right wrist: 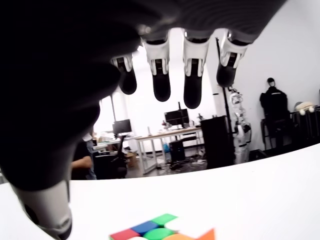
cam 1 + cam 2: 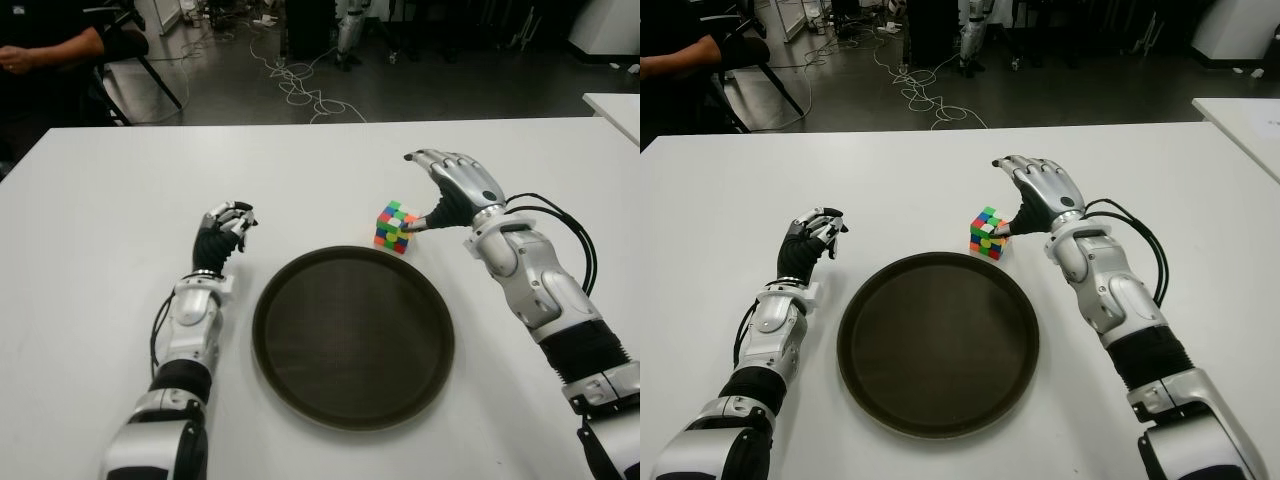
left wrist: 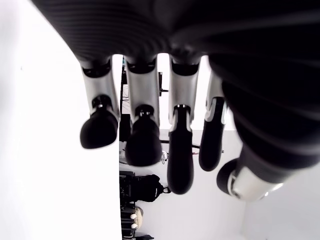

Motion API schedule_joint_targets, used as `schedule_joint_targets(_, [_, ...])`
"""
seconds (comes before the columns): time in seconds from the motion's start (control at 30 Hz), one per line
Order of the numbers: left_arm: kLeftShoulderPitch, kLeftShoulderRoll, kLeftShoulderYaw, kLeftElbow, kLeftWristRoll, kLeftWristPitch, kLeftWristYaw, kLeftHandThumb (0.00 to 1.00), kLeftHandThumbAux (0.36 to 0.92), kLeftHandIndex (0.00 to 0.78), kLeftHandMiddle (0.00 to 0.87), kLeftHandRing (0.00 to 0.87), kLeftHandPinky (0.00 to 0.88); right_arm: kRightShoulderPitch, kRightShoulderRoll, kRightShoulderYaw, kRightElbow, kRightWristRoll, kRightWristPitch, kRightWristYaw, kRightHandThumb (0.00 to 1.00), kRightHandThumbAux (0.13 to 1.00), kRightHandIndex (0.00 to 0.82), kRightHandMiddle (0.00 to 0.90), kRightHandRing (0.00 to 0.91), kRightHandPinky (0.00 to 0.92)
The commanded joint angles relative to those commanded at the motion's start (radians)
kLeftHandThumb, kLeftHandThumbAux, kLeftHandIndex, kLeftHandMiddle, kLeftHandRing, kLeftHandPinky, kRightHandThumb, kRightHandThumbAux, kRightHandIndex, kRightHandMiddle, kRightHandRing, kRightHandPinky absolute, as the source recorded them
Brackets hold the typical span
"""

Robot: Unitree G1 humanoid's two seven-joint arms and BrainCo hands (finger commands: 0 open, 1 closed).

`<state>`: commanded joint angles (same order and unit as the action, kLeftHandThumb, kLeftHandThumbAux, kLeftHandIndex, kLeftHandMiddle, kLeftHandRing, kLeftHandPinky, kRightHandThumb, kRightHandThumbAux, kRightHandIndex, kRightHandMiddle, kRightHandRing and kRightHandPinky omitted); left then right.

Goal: Pick up the Rubik's Cube and put it in the plate

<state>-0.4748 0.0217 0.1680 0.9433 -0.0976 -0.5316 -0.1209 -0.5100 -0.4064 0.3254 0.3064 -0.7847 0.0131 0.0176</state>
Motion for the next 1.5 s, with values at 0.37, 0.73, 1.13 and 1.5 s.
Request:
schedule_joint_targets(0.37, [-0.008,0.002,-0.008,0.015,0.017,-0.02,0.012,0.852,0.657,0.422,0.575,0.747,0.732,0.0,-0.003,0.018,0.001,-0.003,0.01,0.01,0.0,0.732,0.088,0.122,0.128,0.096])
schedule_joint_targets(0.73, [-0.011,0.002,-0.01,0.022,0.011,-0.027,0.008,0.851,0.657,0.421,0.575,0.746,0.74,-0.002,0.0,0.038,0.026,-0.003,0.014,-0.003,0.0,0.741,0.091,0.12,0.123,0.092])
schedule_joint_targets(1.13, [-0.007,0.002,-0.014,0.019,0.015,-0.031,0.013,0.85,0.658,0.422,0.579,0.75,0.742,-0.011,0.006,0.047,0.061,0.006,-0.002,-0.017,0.0,0.759,0.104,0.129,0.136,0.119])
schedule_joint_targets(1.5, [-0.007,0.008,-0.022,0.023,0.027,-0.045,0.012,0.849,0.659,0.419,0.581,0.746,0.715,-0.036,0.03,0.067,0.143,0.004,0.004,-0.034,0.0,0.743,0.116,0.137,0.141,0.115])
